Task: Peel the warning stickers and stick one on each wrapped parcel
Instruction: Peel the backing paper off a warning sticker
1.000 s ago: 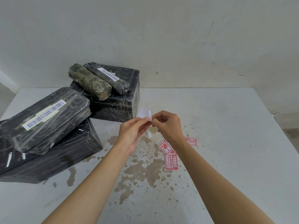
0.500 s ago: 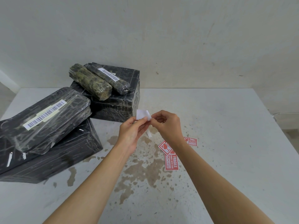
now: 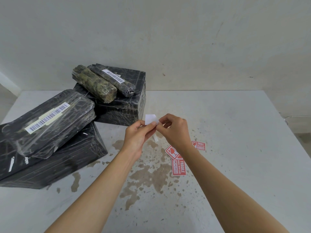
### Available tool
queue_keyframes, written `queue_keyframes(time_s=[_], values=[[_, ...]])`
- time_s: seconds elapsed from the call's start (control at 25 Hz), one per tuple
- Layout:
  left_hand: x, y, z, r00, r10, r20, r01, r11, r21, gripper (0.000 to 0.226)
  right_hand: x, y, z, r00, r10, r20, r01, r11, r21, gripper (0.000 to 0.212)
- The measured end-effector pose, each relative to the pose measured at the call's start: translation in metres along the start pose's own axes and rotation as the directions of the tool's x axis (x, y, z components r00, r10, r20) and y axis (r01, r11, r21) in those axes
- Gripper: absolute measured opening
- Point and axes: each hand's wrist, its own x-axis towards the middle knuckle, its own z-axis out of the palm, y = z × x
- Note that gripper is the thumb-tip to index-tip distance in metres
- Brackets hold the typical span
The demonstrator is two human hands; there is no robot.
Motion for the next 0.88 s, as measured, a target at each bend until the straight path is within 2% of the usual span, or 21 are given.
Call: queue_keyframes(time_s=[0.36, 0.56, 0.76, 0.88], values=[[0.0008, 0.0008, -0.004, 1.0, 0.001, 0.016, -0.001, 1.0, -0.001, 0.017, -0.0004, 0.0007, -0.0007, 0.999, 0.007, 0.036, -0.008, 1.0, 0.03, 0.013], [-0.0021, 0.0023, -0.0049, 1.0, 0.002, 0.005, -0.002, 1.0, -0.021, 0.01, -0.0004, 0.0007, 0.0023, 0.999, -0.03, 0.026, 0.03, 1.0, -0.001, 0.009], [0.0005, 0.0052, -0.0022, 0.999, -0.014, -0.052, 0.01, 0.997, -0.076, 0.008, -0.0034, 0.0009, -0.0018, 0.997, -0.072, 0.023, 0.07, 0.995, 0.075, 0.013], [0.0009, 0.0059, 0.0017, 0.997, -0.037, -0.069, 0.03, 0.994, -0.1, 0.005, -0.0039, 0.0036, -0.0028, 0.992, -0.123, 0.02, 0.122, 0.991, 0.049, 0.012]])
